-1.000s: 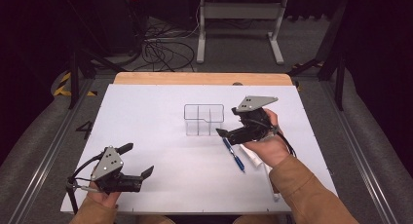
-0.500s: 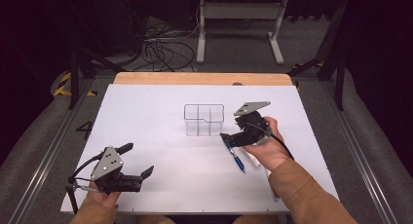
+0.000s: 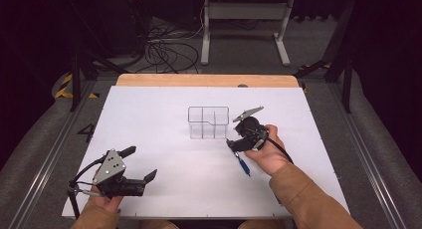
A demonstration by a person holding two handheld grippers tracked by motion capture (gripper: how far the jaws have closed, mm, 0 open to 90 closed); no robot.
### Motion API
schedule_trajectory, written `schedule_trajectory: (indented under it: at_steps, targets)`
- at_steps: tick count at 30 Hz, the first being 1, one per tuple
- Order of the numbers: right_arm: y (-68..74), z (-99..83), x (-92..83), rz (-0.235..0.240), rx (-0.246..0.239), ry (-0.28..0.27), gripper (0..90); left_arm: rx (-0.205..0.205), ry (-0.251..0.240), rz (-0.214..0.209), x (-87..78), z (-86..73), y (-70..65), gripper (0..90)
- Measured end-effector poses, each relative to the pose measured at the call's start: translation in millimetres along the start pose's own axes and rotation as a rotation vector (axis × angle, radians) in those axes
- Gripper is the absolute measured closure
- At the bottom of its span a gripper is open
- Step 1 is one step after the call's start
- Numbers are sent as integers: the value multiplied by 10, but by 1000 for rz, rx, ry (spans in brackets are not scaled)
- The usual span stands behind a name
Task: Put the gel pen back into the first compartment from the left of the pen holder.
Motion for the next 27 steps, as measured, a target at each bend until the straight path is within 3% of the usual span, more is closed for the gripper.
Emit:
schedule_trajectory:
  at_steps: [12, 27]
  targets:
    - [54, -53, 230, -55, 14, 120, 490, 0, 1, 0, 0, -1, -4, 46]
    - [96, -90, 370, -43, 29, 235, 577, 1, 1, 0, 0, -3, -4, 46]
Point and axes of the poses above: each handheld gripper's, and its own axes: x roughly forward along the jaws, z roughly out of its top, y roughly to its left, the point moved 1 cm from there along x, roughly forward along the jaws, and after that the axes turned 8 degrees about -z, right-handed, at the moved point
